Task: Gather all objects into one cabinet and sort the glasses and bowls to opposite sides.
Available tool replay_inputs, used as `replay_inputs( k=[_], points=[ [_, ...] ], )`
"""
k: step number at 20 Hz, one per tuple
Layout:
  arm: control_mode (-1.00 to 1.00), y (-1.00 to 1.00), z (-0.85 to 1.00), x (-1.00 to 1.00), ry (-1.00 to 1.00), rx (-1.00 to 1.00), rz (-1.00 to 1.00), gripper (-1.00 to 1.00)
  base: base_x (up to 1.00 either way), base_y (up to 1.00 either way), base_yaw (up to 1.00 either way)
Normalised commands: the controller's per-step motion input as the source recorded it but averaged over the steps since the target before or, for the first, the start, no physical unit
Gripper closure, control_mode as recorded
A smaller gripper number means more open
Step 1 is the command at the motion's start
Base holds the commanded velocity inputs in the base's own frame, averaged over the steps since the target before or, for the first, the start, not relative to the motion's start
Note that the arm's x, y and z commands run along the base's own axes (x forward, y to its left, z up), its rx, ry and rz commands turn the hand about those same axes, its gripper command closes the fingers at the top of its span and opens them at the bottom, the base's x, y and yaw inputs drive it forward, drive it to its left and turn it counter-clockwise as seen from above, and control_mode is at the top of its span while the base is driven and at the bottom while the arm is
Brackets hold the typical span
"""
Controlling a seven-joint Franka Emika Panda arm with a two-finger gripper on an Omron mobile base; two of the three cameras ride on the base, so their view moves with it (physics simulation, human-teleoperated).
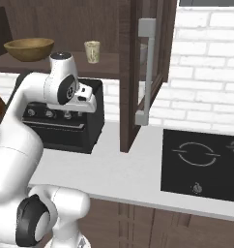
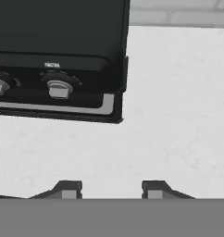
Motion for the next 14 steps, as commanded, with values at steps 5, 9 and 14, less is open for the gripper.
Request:
replay_inputs(
  k=[5,9,14],
  points=[
    [-1.00,0.01,0.29,-0.38,-0.25,-0.02,0.02,-1.00,0.00,0.00,0.00],
    [-1.00,0.01,0.68,-0.79,-0.56,-0.03,0.09,-1.00,0.00,0.00,0.00],
    [-1.00,0.06,0.18,-0.68,-0.20,0.00,0.09,-1.00,0.00,0.00,0.00]
  ],
)
